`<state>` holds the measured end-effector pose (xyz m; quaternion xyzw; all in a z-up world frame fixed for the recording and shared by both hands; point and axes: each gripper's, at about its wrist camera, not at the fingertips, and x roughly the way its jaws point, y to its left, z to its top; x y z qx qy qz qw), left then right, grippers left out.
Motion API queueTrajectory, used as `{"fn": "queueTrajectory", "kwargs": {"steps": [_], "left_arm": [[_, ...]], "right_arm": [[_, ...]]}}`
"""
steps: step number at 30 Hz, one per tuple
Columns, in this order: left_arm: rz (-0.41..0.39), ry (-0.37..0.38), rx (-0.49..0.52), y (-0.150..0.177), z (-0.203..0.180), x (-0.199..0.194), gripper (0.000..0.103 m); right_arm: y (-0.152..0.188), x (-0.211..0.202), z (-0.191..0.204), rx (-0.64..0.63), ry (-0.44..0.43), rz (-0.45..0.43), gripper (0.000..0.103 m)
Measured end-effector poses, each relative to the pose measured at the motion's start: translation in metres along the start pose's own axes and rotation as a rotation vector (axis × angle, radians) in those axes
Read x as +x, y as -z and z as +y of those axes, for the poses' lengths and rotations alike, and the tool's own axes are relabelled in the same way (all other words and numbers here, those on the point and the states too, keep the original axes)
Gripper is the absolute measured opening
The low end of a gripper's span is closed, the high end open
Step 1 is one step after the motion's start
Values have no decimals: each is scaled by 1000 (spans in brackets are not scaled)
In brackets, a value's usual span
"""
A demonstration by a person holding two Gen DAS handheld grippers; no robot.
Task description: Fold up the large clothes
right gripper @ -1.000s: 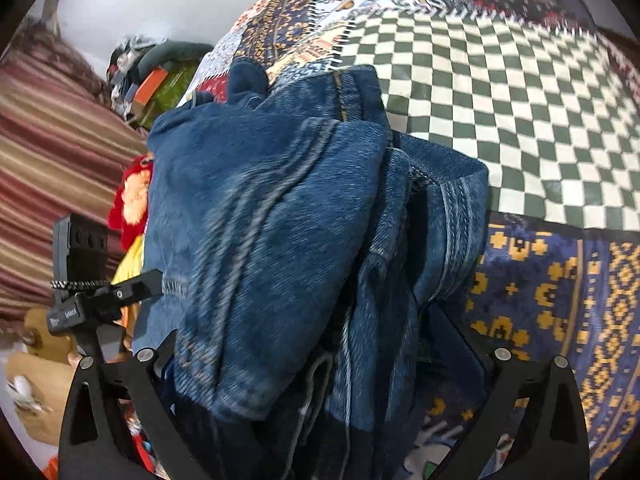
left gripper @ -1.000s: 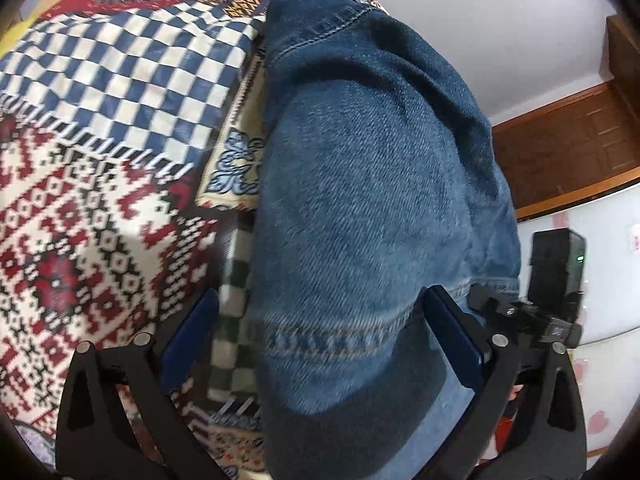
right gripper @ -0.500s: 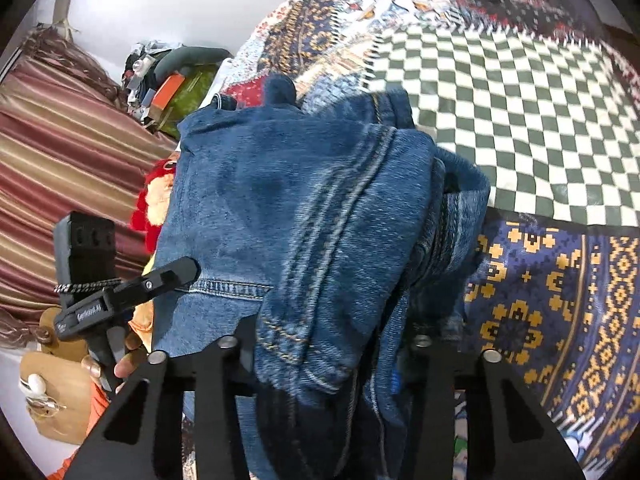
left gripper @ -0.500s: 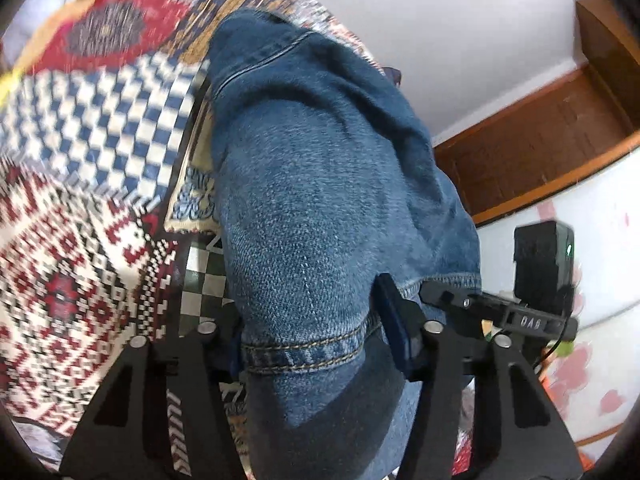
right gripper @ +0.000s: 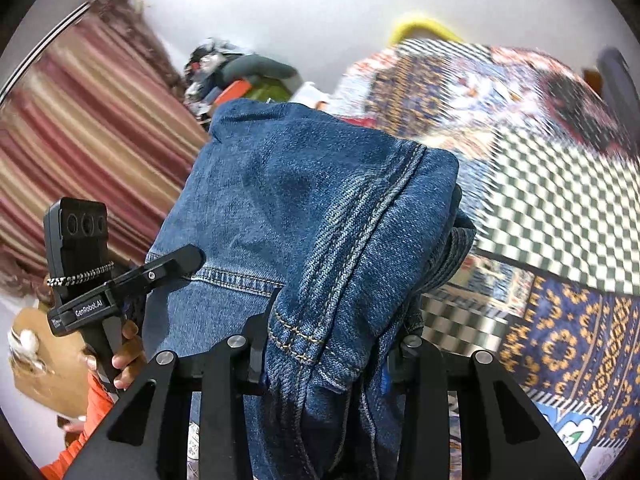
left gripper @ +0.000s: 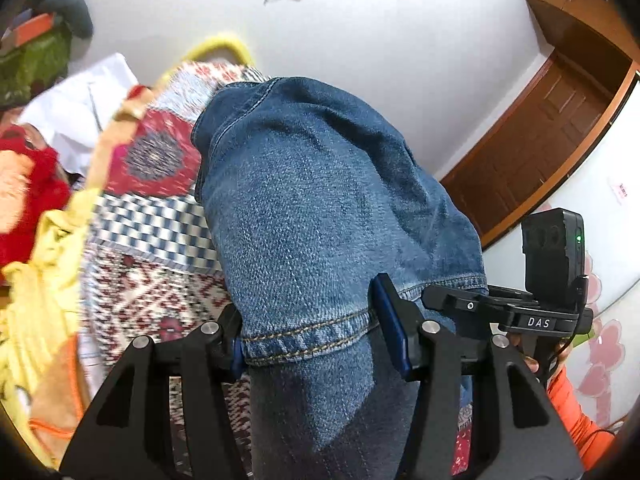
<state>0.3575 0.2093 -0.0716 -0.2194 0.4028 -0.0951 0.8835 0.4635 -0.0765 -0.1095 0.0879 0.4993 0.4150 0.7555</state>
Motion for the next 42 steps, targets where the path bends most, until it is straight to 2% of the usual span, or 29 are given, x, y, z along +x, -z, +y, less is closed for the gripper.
{"fn": "queueTrajectory", "kwargs": {"steps": [7,11,16,18,21,23,25,27,30,32,36,38,40,42], "left_arm": [[3,-60,-51,22,50,-17,54],[76,-85,-144,48,98,8,54],[201,-110,-264,96,149,55,55],[220,-111,-290,113,164,69,58],[190,-72,-315,129,177,72,65],[181,-77,-317,133,178,66,67],[171,-121,-285,134,172,59,67],[156,-202,-181,136,153,47,67],[150,-306,-43,145,127,37,67],[140,-352,-4,153,117,30,67],[120,-341,-31,168,113,8,67],[106,-359,-23,173,107,-1,67],[94,-397,-5,167,106,-1,67],[71,-430,13,154,104,-4,68]], "right_arm": [[8,41,46,-37,-11,54,34],[25,94,50,-14,-1,151,34],[48,162,26,11,32,302,35],[52,174,19,7,15,322,36],[57,176,26,-94,12,314,41],[59,174,31,-149,20,311,43],[59,172,32,-179,35,312,47],[61,164,41,-219,96,299,59],[70,149,52,-296,175,269,67],[77,142,51,-320,191,272,67],[89,121,44,-320,193,252,67],[90,109,44,-310,185,247,67],[88,99,50,-334,193,229,67],[83,85,58,-385,246,180,67]]}}
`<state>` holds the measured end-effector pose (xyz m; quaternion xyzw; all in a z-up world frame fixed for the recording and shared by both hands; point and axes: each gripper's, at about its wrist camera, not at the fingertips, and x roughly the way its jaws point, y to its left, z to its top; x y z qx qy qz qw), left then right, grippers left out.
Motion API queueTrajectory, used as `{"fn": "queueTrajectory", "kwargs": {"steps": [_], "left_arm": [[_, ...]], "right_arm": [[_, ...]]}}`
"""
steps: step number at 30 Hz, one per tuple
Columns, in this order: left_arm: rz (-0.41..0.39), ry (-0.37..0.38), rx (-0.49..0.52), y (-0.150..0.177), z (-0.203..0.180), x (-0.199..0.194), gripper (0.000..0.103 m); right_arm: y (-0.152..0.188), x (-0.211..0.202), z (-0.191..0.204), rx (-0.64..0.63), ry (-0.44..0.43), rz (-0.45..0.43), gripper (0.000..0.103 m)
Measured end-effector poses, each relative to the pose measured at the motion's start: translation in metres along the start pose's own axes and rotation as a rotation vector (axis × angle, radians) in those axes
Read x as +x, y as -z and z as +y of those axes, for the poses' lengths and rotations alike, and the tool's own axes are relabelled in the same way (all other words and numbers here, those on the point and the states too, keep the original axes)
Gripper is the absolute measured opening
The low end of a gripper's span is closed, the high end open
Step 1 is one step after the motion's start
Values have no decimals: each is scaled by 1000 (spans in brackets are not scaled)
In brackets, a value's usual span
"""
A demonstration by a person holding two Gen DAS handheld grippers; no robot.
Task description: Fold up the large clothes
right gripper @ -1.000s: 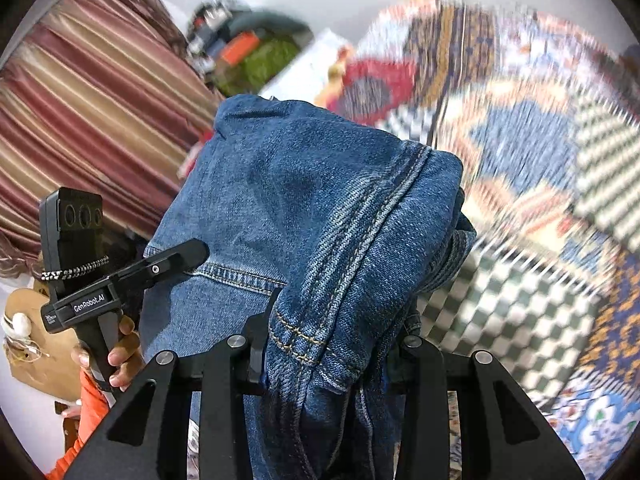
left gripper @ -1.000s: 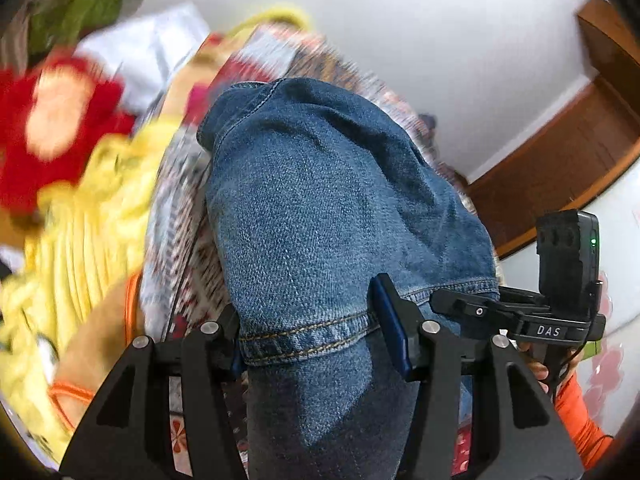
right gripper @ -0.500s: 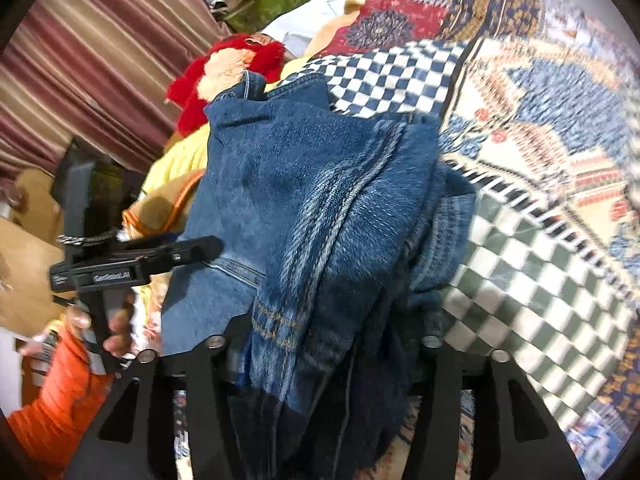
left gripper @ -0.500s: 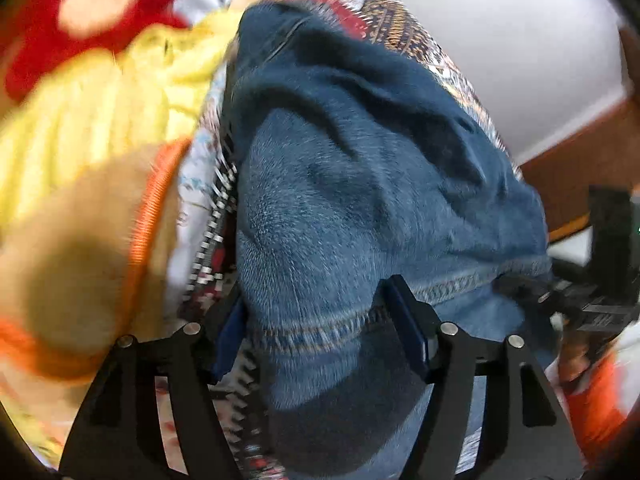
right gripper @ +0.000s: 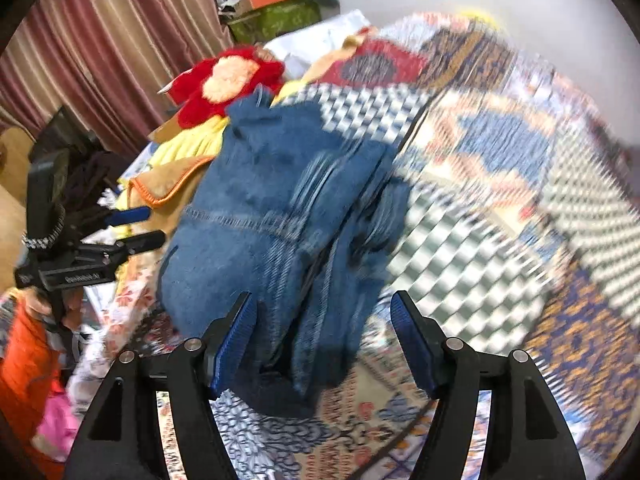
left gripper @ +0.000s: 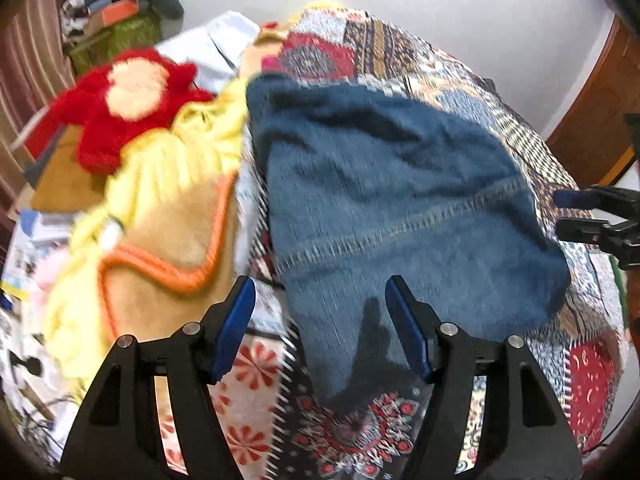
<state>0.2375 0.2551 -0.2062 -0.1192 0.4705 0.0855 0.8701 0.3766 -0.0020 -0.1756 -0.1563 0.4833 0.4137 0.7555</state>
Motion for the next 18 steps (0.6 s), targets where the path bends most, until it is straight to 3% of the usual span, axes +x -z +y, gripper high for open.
{"fn": "queueTrajectory", "kwargs": {"steps": [5,9,13,18], "left_arm": [[-67,-52,-1,-40,2,1,77],[-75,-68,-32,-70,11,18,78],[-47,-55,-67,-90,14,47,78],[-23,-94,-31,-106,3,82,78]], "right_arm": [[-25,-24,9,-17,54,-111,67],[-51,-15,19,-1,55,-158,67],[-71,13,25,2,65,-146,67],[-80,64,11,21,92,-72,67]]}}
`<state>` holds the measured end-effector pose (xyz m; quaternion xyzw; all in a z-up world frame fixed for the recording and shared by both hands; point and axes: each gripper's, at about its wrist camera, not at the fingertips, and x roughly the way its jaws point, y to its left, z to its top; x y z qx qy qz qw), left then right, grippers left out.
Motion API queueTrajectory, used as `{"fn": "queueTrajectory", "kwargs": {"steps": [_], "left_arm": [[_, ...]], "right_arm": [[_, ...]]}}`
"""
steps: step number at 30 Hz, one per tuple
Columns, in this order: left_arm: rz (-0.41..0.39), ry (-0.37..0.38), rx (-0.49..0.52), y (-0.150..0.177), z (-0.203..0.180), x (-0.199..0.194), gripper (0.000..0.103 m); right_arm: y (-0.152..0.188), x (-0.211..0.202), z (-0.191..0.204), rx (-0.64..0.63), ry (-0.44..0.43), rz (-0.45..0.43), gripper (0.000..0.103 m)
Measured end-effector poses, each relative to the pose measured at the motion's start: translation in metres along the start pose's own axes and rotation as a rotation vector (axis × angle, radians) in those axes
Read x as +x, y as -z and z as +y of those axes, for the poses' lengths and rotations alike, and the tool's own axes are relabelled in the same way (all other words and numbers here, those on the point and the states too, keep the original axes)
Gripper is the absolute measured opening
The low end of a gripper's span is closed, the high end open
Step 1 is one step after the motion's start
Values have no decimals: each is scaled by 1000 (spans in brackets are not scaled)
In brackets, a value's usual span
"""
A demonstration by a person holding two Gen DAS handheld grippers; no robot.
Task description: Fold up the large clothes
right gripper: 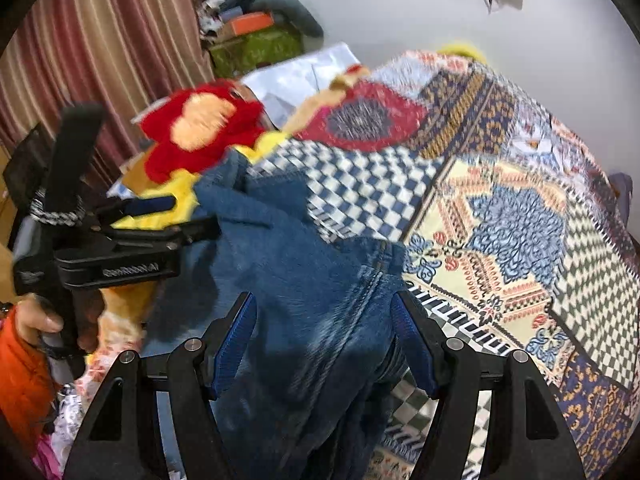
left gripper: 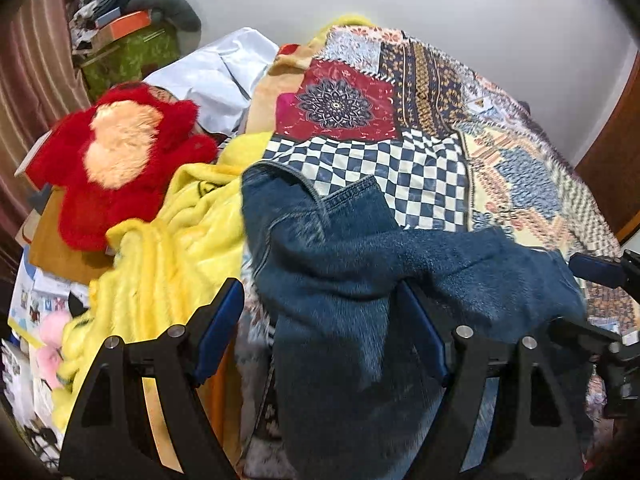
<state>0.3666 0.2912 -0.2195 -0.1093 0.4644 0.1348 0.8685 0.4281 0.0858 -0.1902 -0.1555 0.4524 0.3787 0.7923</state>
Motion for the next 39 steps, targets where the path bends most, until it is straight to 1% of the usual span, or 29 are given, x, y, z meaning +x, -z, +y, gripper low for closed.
{"fn": "queueTrajectory", "kwargs": {"steps": [1,2,4,6,8,10,12,13,17,20,21,22,24,25,26,29,30,33,35,37,38,39], "left_arm": [[1,-6,10,-2,-3,5,78],[3,-12,22,-3,-5,11,78],[6,-27,35,-3,-10,21,79],[10,-26,36,-1,-12,27,80],[5,-25,25,0,-13,25,80],[-1,-28,18,1,-13,18,79],[-15,-36,21,3,-14,4,79],[-25,-37,26,4,-15,-4,79],[-104,-17,49,17,-22,-56,79],[-172,-1,56,34,-28,-105,79],[-209,7,55,42,-30,-126,79],[-245,23,54,48,-32,-148,79],[-307,81,45,59,-33,-186,79],[-336,98,38,64,-34,-203,79],[-369,108,36,70,-36,-223,79],[-473,111,35,89,-43,-276,79],[-515,105,42,97,-47,-297,79],[-613,77,51,116,-56,-337,79],[-678,78,47,134,-63,-362,80],[-718,86,35,149,-67,-379,80],[-734,77,30,155,-70,-385,80],[-750,53,15,163,-73,-391,80]], "right_arm": [[2,9,-5,-2,28,10,67],[3,17,-10,-3,34,20,67],[8,30,-22,17,3,43,68],[13,34,-35,53,-22,35,71],[14,31,-37,58,-31,33,72],[14,23,-37,46,-23,34,72],[13,7,-32,25,-8,16,71],[13,-6,-30,16,5,-9,71],[14,-56,-24,15,41,-100,71],[20,-110,-15,23,48,-208,71],[22,-126,-13,27,48,-243,71],[27,-150,-7,32,47,-296,71],[35,-185,2,30,30,-369,71],[38,-198,6,29,27,-396,72],[46,-220,14,27,26,-448,71],[64,-262,32,19,28,-542,71],[71,-274,38,19,28,-569,71],[95,-310,57,21,32,-653,71],[108,-327,67,21,53,-696,71],[124,-343,78,33,65,-737,71],[131,-348,82,37,63,-749,71],[135,-351,85,43,63,-755,71]]}}
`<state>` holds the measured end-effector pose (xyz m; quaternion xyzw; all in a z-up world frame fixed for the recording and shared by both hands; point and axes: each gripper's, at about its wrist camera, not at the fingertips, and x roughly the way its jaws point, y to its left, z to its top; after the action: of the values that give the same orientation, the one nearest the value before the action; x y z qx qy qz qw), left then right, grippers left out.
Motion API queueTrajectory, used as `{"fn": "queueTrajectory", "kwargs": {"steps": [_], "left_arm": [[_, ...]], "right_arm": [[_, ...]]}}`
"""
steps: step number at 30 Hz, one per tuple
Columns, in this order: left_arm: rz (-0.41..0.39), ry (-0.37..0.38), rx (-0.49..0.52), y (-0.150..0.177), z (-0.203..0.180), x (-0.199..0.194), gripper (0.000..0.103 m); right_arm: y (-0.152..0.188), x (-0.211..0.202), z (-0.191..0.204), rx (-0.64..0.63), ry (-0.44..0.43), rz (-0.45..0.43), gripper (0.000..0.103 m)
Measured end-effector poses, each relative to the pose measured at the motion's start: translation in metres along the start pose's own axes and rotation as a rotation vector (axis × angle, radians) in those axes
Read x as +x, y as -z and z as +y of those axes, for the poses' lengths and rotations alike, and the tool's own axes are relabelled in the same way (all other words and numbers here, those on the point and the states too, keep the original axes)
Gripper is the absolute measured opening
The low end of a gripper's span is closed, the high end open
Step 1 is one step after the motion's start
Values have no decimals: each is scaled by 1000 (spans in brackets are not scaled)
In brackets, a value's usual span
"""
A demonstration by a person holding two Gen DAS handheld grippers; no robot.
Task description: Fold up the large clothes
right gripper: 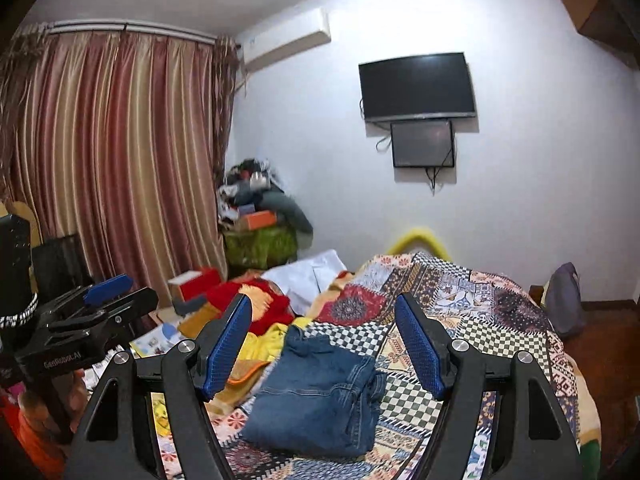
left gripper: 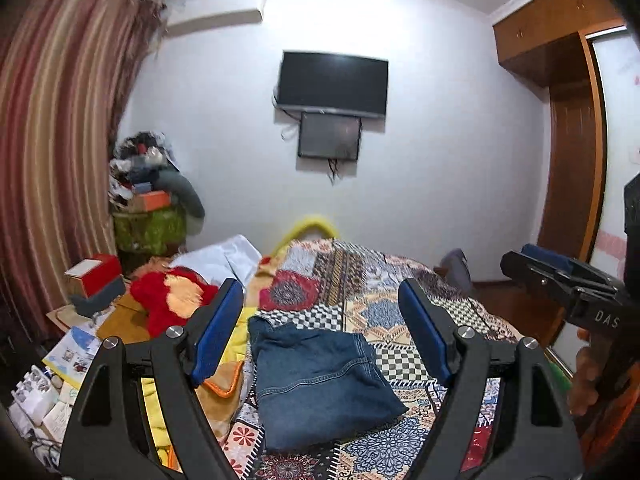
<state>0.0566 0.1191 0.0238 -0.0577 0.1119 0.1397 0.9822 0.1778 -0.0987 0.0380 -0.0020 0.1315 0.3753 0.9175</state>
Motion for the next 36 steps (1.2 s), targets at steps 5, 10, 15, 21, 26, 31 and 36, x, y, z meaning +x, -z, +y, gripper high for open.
{"fn": "queueTrajectory", "kwargs": {"steps": [5,10,15,21,26,31,36], "left_arm": [[-37,-23,-31,9,-10,-27,80],[-32,-70,5,18,-21,-37,91],[-54,-98,33,22,-28,-48,103],[-40,-76,37,24,-30,-51,103],[-43,-74,26,24,-28,-53,103],[-37,-72,18,25,-23,-52,103],[-36,-73,18,25,-23,-50,103]], "right_arm": [[12,-31,16,13,25,-20,71],[21,-49,29,-37,55,-11,75],[28,-61,34,-55,121,-22,100],[28,-68,33,-53,169,-27,103],[25,-67,30,-49,167,-24,103],[25,-66,32,-50,167,-25,103],[24,-66,32,-48,161,-26,103]]}}
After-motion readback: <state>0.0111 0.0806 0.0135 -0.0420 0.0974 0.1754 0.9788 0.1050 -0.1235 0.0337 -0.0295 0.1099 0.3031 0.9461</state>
